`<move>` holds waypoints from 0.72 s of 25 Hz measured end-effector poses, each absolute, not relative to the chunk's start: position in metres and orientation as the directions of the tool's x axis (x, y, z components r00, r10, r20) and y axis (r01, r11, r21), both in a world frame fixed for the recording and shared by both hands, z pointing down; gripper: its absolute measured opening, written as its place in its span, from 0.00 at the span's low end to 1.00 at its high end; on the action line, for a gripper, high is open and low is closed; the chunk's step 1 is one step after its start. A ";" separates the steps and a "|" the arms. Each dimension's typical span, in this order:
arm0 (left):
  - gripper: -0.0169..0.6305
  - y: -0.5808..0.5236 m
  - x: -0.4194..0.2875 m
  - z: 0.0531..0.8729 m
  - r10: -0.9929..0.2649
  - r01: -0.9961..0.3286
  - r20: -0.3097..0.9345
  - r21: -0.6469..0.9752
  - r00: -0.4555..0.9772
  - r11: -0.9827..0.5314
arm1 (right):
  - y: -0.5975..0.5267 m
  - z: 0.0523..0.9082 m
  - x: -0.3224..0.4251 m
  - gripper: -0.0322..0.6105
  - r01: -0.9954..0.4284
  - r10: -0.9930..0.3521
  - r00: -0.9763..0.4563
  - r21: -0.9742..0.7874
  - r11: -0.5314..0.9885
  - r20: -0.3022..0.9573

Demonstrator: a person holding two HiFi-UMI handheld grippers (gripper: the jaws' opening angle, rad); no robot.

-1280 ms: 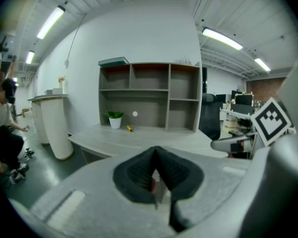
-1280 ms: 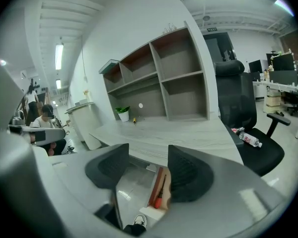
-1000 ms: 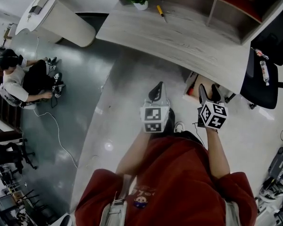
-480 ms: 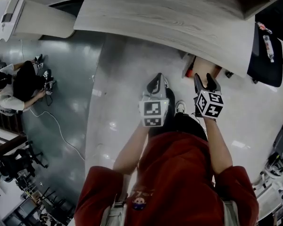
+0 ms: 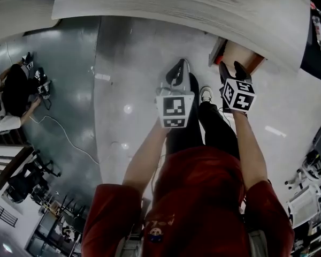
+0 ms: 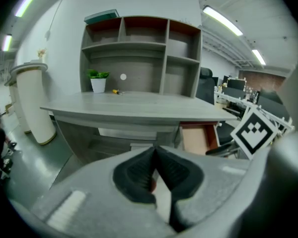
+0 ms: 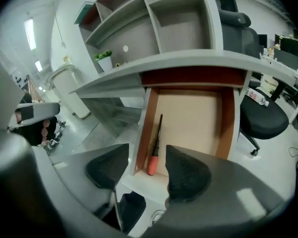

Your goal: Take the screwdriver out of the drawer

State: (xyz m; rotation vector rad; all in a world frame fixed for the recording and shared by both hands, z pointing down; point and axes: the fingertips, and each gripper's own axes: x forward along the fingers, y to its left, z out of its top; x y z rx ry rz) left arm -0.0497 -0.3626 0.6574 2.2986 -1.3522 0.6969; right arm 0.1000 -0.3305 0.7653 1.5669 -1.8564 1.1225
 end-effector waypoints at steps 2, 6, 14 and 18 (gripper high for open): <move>0.03 -0.367 -0.055 0.675 -0.684 -0.880 0.597 0.082 0.419 -0.468 | -0.336 0.789 0.092 0.41 -0.961 -0.560 -0.235 -0.276 0.013 0.794; 0.03 -0.371 -0.070 0.705 -0.658 -0.878 0.623 0.100 0.423 -0.469 | -0.344 0.832 0.077 0.41 -0.968 -0.502 -0.220 -0.250 0.007 0.836; 0.03 -0.364 -0.078 0.746 -0.621 -0.884 0.663 0.138 0.417 -0.446 | -0.346 0.883 0.077 0.41 -0.979 -0.415 -0.185 -0.206 -0.006 0.891; 0.03 -0.362 -0.080 0.758 -0.606 -0.881 0.674 0.151 0.423 -0.448 | -0.346 0.896 0.077 0.41 -0.986 -0.395 -0.147 -0.167 -0.017 0.907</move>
